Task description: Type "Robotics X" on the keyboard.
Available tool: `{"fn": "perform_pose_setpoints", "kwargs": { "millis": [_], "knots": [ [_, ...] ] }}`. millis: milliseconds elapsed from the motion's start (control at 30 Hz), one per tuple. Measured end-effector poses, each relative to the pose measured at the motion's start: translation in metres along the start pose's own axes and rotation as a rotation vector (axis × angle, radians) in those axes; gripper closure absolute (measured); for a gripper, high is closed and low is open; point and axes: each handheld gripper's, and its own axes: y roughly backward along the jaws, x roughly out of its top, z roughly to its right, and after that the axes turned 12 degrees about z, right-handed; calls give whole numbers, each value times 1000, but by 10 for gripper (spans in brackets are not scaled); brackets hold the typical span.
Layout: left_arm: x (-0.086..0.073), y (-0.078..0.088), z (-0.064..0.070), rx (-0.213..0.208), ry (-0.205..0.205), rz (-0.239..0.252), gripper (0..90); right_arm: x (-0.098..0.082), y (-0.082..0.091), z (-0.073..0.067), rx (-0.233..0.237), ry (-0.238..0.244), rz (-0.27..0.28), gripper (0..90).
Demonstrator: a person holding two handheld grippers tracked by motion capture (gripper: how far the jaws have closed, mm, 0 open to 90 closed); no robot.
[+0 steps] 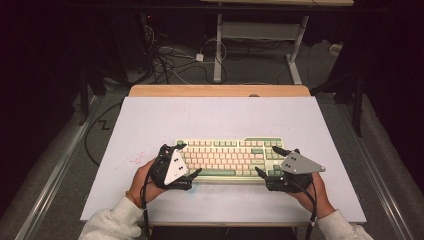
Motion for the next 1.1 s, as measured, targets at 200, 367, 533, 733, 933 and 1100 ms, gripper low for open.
{"fn": "perform_pose_setpoints", "kwargs": {
  "millis": [200,367,533,733,933,1100],
  "knots": [
    [-1,5,1,6,-9,-3,151,0,4,0,-10,9,5,200],
    [-2,10,3,6,-7,9,151,0,8,-1,-16,17,5,200],
    [-4,12,5,5,-13,8,151,-1,12,-1,-16,30,-1,200],
    [-8,16,6,7,-13,10,151,-3,16,-1,-15,35,13,201],
    [-10,18,8,13,-24,-3,151,-4,21,-1,-25,45,12,201],
    [-11,23,10,16,-26,3,149,-6,25,0,-31,42,7,201]
  ]
}}
